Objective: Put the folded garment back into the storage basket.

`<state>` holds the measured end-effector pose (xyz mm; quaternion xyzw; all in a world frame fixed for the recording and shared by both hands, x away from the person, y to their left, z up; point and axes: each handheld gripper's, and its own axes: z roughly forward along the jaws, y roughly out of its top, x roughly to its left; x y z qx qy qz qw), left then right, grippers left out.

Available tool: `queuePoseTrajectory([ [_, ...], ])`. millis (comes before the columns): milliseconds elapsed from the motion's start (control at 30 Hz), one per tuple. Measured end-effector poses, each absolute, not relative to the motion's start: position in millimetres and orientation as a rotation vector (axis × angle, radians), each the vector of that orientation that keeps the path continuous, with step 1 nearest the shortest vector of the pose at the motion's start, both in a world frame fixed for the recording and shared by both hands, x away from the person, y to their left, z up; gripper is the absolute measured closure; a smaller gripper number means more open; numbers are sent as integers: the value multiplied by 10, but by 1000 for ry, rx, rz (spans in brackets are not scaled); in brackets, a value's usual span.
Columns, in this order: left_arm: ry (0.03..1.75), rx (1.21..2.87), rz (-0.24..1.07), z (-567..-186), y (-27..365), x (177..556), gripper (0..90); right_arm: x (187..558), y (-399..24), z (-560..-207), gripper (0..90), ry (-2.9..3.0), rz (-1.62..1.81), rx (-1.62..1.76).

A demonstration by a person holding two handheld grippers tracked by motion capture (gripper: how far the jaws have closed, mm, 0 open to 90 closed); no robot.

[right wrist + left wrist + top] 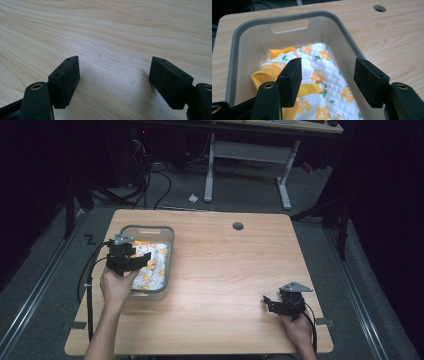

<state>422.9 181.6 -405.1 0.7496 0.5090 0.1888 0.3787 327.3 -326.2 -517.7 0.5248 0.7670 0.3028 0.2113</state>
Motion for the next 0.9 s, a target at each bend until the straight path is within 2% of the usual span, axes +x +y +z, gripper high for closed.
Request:
queuePoseTrajectory([
  [600,1135,1951,489,-3959,1362,4005,381,3273,-3263,-5177,250,2131,841,1458],
  [900,1108,1949,461,-3942,1221,3977,380,3273,-3263,-5177,250,2131,841,1458],
])
